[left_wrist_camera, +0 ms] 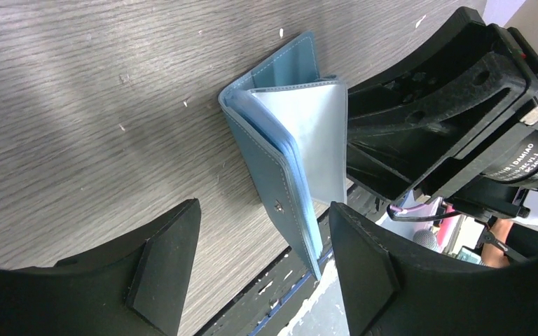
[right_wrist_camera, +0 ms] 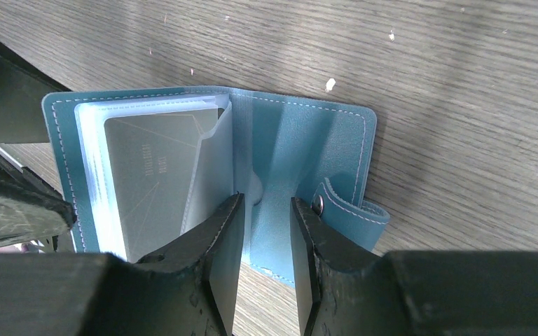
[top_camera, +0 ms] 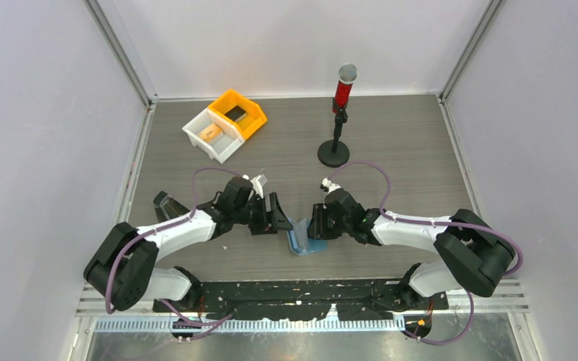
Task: Take the credit cards out of the card holder
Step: Open the card holder at the center of the board.
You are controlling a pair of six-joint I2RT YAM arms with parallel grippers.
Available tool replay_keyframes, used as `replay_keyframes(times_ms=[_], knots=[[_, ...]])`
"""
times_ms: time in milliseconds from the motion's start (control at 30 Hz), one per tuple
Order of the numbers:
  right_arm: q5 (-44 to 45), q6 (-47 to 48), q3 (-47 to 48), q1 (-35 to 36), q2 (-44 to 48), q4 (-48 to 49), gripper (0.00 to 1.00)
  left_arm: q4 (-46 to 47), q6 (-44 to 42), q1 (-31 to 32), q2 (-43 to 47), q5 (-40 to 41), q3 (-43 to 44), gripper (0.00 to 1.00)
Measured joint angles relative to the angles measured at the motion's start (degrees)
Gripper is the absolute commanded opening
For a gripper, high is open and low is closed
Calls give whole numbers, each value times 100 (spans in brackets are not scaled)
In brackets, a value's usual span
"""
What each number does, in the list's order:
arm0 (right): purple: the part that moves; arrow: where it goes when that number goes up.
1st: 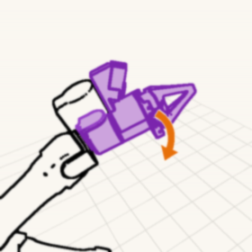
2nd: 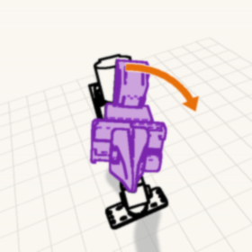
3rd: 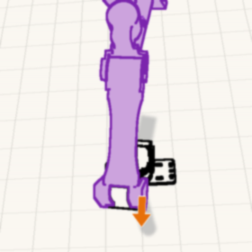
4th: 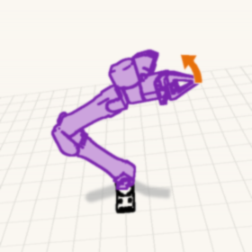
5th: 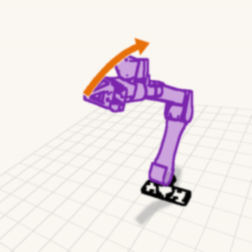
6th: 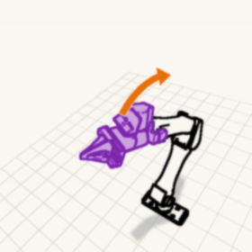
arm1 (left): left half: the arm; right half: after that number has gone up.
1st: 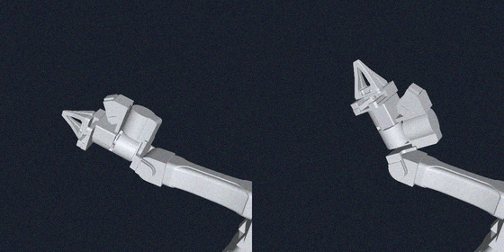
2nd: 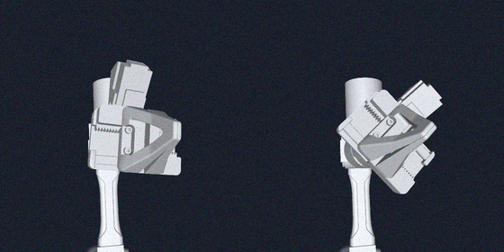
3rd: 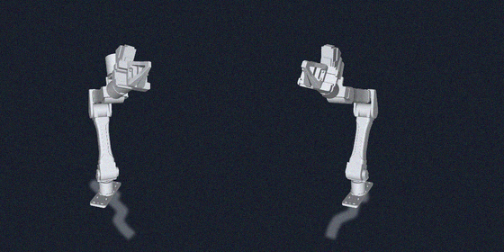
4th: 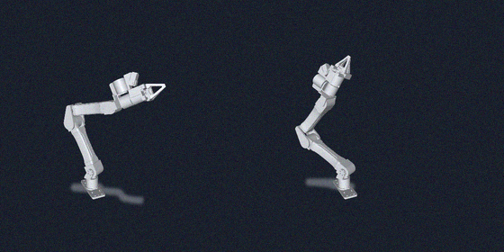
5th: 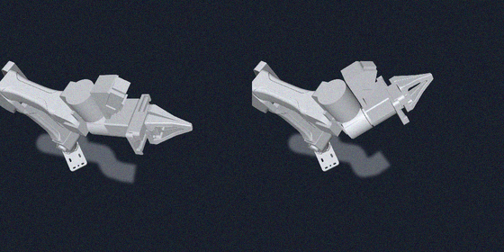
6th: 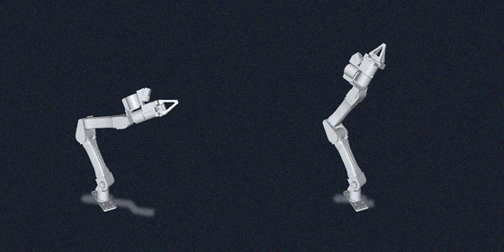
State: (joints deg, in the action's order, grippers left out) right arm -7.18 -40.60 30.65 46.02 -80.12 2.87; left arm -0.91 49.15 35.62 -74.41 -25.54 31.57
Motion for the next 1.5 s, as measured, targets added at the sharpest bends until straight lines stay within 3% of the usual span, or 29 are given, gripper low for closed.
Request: replay_keyframes(times_ms=[233,600,833,967,1233,1500], knots=[[0,-2,-2,0,4,0,38,275,15,0,-372,-164,2,62],[70,17,-57,-2,179,-186,38,332,-11,0,-704,-308,173,60],[70,42,-55,-9,203,-240,41,341,-4,0,-802,-348,214,26],[92,61,-2,-24,450,-667,49,341,28,0,-802,-365,238,12],[247,-66,625,7,1495,-1556,53,334,146,0,-802,-409,238,0],[376,-398,1123,483,1558,-1491,48,321,223,11,-796,-400,238,0]])
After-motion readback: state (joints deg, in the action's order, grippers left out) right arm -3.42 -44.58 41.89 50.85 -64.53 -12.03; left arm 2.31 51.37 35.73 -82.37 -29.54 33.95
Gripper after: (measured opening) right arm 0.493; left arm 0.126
